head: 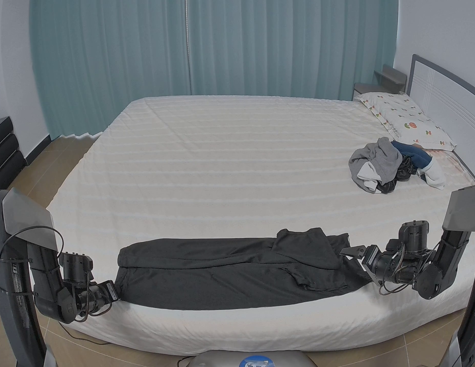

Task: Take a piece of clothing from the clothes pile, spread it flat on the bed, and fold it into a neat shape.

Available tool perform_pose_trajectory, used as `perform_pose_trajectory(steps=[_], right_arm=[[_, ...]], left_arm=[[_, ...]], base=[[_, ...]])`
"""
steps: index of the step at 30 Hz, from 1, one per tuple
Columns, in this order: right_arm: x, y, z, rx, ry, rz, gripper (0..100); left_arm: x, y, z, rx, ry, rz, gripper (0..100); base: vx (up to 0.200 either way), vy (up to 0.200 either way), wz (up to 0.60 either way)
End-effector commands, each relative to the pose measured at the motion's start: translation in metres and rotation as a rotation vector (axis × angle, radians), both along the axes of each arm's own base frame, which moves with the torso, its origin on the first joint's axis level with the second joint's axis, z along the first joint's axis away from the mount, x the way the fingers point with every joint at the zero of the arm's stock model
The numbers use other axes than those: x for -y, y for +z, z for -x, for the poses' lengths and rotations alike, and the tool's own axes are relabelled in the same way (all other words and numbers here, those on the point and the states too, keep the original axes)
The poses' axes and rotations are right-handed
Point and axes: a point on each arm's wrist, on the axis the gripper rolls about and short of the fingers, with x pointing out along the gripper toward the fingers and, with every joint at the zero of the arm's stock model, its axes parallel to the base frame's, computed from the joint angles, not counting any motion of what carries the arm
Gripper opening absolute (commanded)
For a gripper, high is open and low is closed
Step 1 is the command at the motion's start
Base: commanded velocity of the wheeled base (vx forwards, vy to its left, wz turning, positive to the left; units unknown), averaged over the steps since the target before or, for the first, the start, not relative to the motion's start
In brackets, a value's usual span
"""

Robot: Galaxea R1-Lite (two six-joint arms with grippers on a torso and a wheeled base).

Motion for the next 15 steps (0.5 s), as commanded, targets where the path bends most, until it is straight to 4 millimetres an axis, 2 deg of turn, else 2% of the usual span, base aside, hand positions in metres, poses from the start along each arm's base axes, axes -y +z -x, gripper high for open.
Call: perform_pose_trajectory(steps=[1, 5, 10, 11, 15], right_arm=[[0.0, 0.0, 0.0, -0.001, 0.0, -0.001, 100], [-0.001, 0.001, 0.0, 0.002, 0.004, -0.002, 100], [0.001, 0.002, 0.0, 0.007, -0.007, -0.001, 100], [0.003, 0.002, 0.0, 0.007, -0.011, -0.001, 100], [-0.001, -0.002, 0.004, -0.016, -0.002, 0.005, 100]], left_arm=[[-0.005, 0.003, -0.001, 0.018, 0.018, 0.005, 100], [-0.01, 0.01, -0.006, 0.056, 0.039, 0.015, 100], [-0.01, 0.021, -0.011, 0.115, 0.038, 0.122, 100], [-0.01, 0.028, -0.015, 0.151, 0.065, 0.193, 100], [-0.009, 0.031, -0.025, 0.184, 0.12, 0.283, 100]], base=[[0.0, 0.0, 0.0], [0.0, 0.0, 0.0], [0.0, 0.0, 0.0], [0.0, 0.0, 0.0], [0.0, 0.0, 0.0]])
